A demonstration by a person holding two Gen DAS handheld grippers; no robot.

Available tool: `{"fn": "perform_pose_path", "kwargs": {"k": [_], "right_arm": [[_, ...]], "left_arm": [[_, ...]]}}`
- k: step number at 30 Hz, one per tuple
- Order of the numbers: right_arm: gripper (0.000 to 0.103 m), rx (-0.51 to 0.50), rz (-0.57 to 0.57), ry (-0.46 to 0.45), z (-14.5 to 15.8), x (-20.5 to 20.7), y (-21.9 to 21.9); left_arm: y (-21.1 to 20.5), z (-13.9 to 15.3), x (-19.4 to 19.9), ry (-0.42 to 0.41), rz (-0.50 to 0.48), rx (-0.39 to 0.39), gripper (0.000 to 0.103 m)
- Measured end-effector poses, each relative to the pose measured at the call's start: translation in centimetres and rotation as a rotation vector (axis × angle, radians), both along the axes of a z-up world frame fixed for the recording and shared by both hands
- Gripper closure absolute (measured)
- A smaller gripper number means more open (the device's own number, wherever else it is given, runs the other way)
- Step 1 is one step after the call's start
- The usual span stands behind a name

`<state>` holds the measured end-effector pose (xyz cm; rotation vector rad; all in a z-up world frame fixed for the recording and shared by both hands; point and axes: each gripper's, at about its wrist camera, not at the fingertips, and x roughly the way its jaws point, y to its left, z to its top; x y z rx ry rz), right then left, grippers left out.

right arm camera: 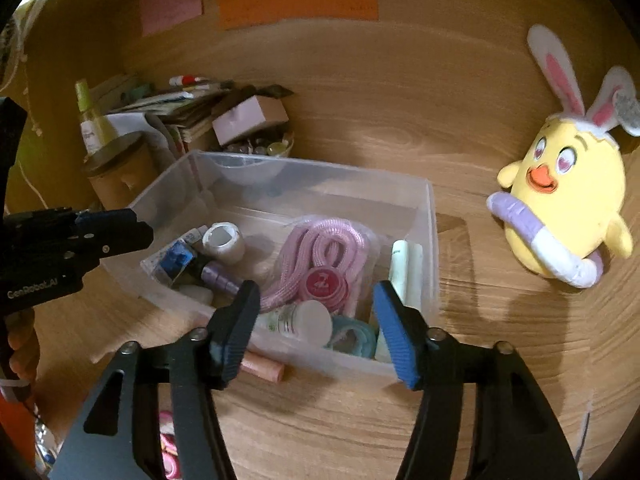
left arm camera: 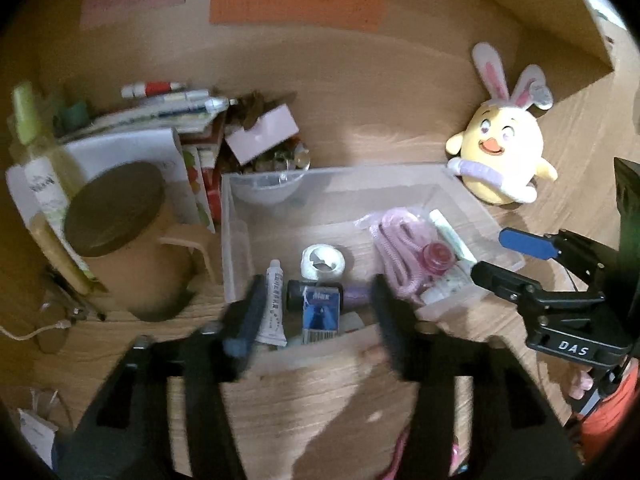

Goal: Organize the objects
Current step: 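Lower staple box and pill bottle into the clear bin and open both grippers, then grasp the pink scissors with the left gripper while the right grasps the braided rope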

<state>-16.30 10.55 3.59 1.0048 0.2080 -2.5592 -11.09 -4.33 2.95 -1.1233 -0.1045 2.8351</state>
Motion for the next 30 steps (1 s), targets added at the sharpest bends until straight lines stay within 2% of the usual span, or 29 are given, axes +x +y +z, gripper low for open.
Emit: {"fn": "perform_pose_path", "kwargs": {"k": [5,7,11,16,17,19,21,23,28,30], "right_arm": [[0.046,-0.01,0.036,0.027,1.1,3.3,1.2],[0.046,-0.011,0.051,0.022,1.1,4.8,1.7],[0.046,-0.012,0.076,-0.005,0.2,7.6,2.5],[0.046,-0.021,0.121,-0.074,-1.9,10.4,2.7],[0.046,-0.021,0.128,-0.085,-2.3,10.7,2.5],[0.046,-0.028,0.144,-0.115,-3.4,11.5,2.5],[0.046,-0.031,0.156,-0.149,-4.4,11.8,2.3],[0.049,-0.036,0.166,-0.176,-5.2,11.9,2.1],[0.057,-0.041,0.181,-0.208,-6.1,11.7,1.5],[0.067,-0.049,0.189,-0.223,-6.3,11.5,1.4]], "left_arm": [[0.4,0.9,3.1,0.053,-0.022,-0.027,0.027],[0.4,0.8,4.1,0.049,-0.021,-0.028,0.018],[0.8,-0.2,6.3,0.03,-0.007,-0.075,0.014],[1.4,-2.8,8.8,-0.03,-0.037,-0.075,0.014],[1.6,-3.4,9.2,-0.043,-0.046,-0.074,0.015],[1.8,-4.6,9.9,-0.074,-0.068,-0.062,0.032],[2.0,-5.5,10.3,-0.112,-0.094,-0.048,0.043],[2.3,-6.2,10.7,-0.134,-0.113,-0.038,0.044],[3.7,-7.1,11.2,-0.153,-0.177,-0.063,0.057],[4.1,-7.4,11.2,-0.159,-0.197,-0.073,0.057]]}}
